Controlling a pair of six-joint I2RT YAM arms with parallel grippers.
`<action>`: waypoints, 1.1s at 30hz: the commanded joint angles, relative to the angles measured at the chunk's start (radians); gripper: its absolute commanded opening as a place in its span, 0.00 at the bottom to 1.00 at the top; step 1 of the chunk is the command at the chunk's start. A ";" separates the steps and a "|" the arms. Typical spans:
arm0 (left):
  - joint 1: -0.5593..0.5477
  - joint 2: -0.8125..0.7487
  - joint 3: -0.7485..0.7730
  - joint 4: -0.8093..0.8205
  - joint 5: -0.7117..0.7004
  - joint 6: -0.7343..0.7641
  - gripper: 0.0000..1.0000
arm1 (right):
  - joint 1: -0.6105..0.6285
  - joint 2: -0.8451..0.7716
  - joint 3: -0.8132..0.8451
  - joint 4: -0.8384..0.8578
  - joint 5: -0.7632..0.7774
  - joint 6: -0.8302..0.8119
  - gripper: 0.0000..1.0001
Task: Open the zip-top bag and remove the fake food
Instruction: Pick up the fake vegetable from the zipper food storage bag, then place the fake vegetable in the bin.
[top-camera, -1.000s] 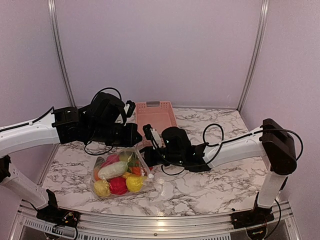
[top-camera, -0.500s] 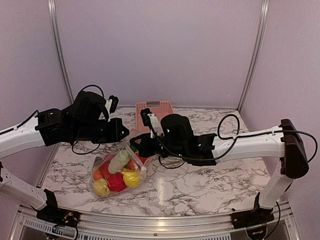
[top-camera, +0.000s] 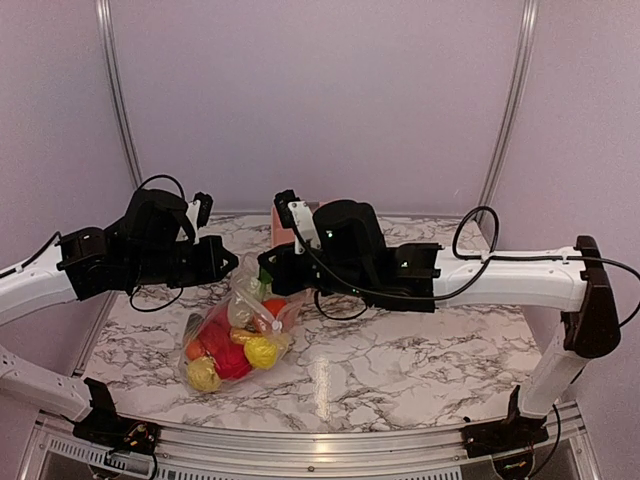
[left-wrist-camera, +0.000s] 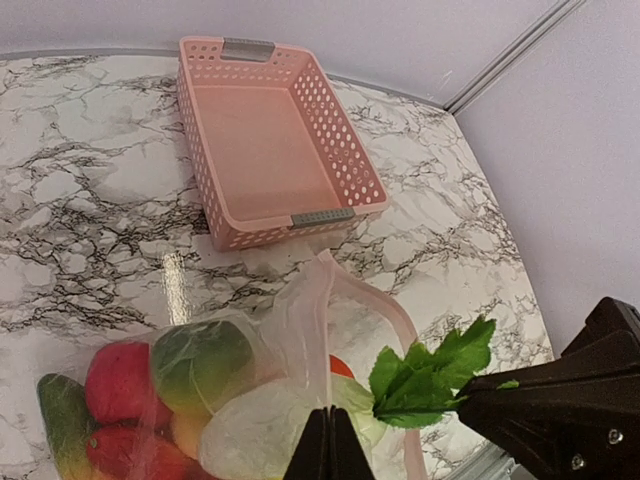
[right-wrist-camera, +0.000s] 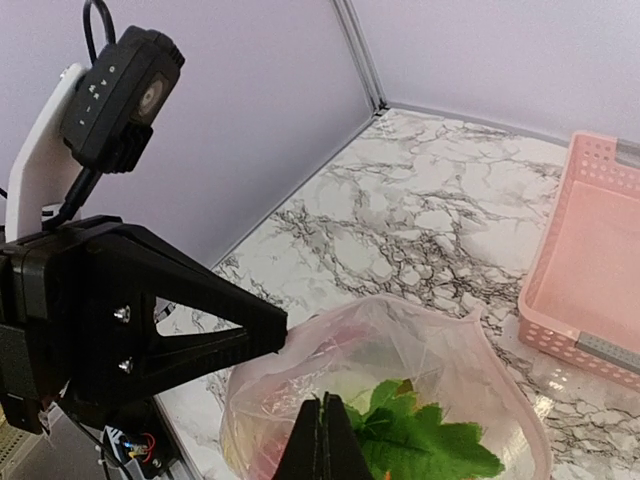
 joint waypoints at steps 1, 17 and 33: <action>0.033 -0.017 -0.028 0.045 0.023 0.025 0.00 | 0.007 -0.046 0.071 -0.083 0.051 -0.047 0.00; 0.105 -0.012 -0.090 0.093 0.091 0.036 0.00 | -0.012 -0.056 0.276 -0.261 0.115 -0.150 0.00; 0.126 -0.023 -0.092 0.083 0.089 0.041 0.00 | -0.254 0.034 0.453 -0.287 0.080 -0.266 0.00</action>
